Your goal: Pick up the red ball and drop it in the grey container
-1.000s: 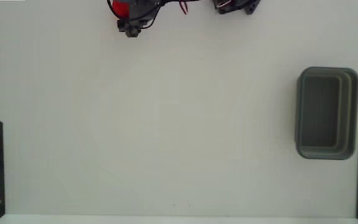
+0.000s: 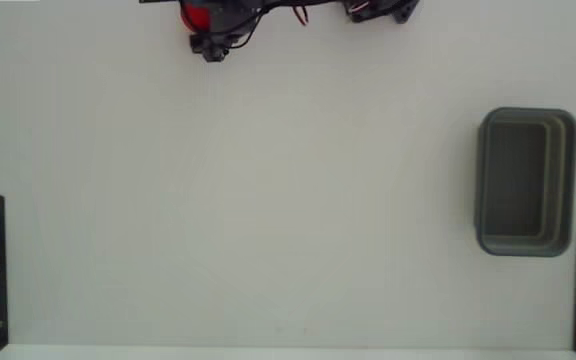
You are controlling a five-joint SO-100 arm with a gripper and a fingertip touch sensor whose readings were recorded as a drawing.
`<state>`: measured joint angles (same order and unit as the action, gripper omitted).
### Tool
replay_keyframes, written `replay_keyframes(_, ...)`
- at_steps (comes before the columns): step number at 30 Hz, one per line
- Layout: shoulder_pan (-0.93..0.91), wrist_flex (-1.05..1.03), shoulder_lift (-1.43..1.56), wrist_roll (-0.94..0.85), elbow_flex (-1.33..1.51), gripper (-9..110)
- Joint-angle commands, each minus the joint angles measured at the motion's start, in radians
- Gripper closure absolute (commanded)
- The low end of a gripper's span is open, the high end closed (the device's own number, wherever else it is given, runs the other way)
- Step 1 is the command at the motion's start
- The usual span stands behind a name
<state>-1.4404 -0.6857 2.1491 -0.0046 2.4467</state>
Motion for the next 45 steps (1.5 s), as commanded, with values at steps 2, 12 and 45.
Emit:
replay_keyframes(2,-0.024,0.028,0.019,0.005,0.013,-9)
replay_keyframes(12,-0.024,0.034,0.017,0.005,0.017,-9)
replay_keyframes(45,-0.024,0.034,0.017,0.005,0.017,-1)
